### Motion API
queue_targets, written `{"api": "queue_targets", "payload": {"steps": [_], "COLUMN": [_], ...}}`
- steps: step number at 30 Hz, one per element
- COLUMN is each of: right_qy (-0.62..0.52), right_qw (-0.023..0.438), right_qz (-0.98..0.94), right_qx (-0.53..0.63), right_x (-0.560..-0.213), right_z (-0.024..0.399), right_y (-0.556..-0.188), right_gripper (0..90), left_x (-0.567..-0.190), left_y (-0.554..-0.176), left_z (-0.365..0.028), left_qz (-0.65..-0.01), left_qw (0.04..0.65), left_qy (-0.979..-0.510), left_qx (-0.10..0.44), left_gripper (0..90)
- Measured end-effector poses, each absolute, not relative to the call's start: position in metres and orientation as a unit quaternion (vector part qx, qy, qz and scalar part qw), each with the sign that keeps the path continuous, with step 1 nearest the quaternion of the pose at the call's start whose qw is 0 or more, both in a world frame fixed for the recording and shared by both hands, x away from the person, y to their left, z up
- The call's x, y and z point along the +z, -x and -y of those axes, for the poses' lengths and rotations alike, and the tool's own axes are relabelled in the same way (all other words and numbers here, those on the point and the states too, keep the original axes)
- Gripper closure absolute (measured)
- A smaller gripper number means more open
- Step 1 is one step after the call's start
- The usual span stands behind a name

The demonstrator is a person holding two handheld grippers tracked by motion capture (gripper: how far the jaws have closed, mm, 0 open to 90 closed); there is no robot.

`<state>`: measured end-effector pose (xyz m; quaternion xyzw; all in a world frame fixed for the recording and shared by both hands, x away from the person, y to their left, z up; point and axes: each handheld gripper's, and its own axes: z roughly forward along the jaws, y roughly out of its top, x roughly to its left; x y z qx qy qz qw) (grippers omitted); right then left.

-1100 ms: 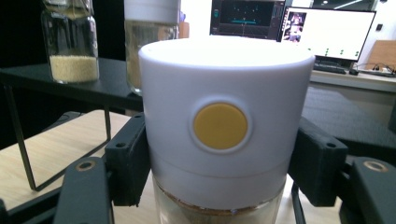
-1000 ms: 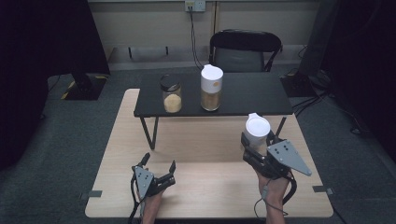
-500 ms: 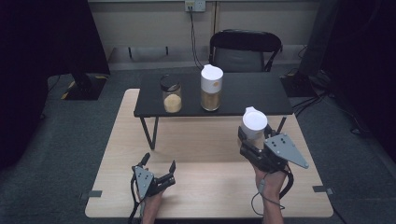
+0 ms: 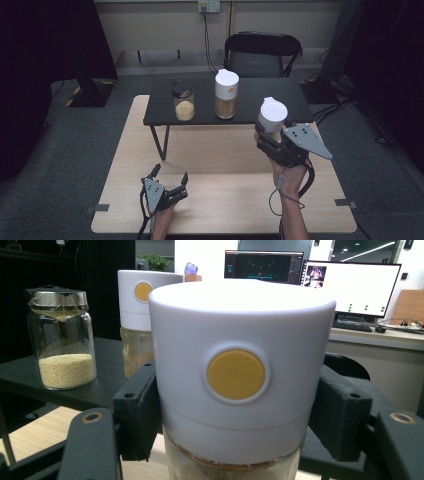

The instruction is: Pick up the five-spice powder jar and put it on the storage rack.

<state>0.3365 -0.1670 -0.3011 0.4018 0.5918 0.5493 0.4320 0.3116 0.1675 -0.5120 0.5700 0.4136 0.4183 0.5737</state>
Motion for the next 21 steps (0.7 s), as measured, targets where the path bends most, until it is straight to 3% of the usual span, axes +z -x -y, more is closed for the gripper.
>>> {"api": "queue_targets", "payload": {"steps": [21], "right_qy": [-0.411], "right_qw": [0.432], "right_qz": [-0.584], "right_qx": [0.551], "right_x": [-0.264], "right_z": [0.167], "right_y": [-0.374], "right_gripper": [30.4], "left_x": [-0.512], "left_y": [-0.312], "left_z": [-0.167], "left_qz": [-0.414], "left_qw": [0.574], "left_qy": [-0.57], "left_qx": [0.418], "left_gripper": [2.9]}}
